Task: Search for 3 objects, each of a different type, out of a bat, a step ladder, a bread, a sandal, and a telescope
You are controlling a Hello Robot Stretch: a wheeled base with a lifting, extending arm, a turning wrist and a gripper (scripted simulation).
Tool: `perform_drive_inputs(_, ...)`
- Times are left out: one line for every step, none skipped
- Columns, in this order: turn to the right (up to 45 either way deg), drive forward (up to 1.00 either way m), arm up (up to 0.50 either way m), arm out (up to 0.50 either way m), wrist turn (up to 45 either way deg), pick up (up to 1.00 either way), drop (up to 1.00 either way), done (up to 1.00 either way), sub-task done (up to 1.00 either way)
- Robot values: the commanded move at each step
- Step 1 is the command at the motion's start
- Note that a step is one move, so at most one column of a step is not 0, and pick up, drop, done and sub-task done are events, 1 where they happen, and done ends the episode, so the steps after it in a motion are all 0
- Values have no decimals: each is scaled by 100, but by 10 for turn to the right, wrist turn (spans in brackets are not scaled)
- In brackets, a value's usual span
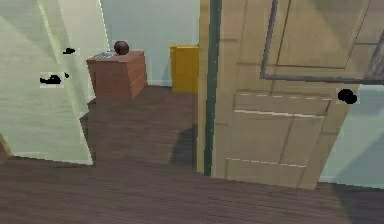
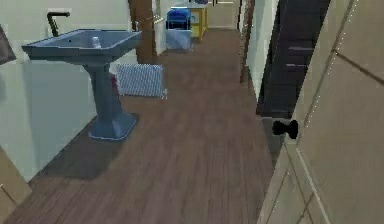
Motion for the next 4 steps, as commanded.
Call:
perform_drive_inputs(0,15,0,0,0,0,0,0,0)
perform_drive_inputs(-450,0,0,0,0,0,0,0,0)
perform_drive_inputs(-390,0,0,0,0,0,0,0,0)
perform_drive_inputs(0,30,0,0,0,0,0,0,0)
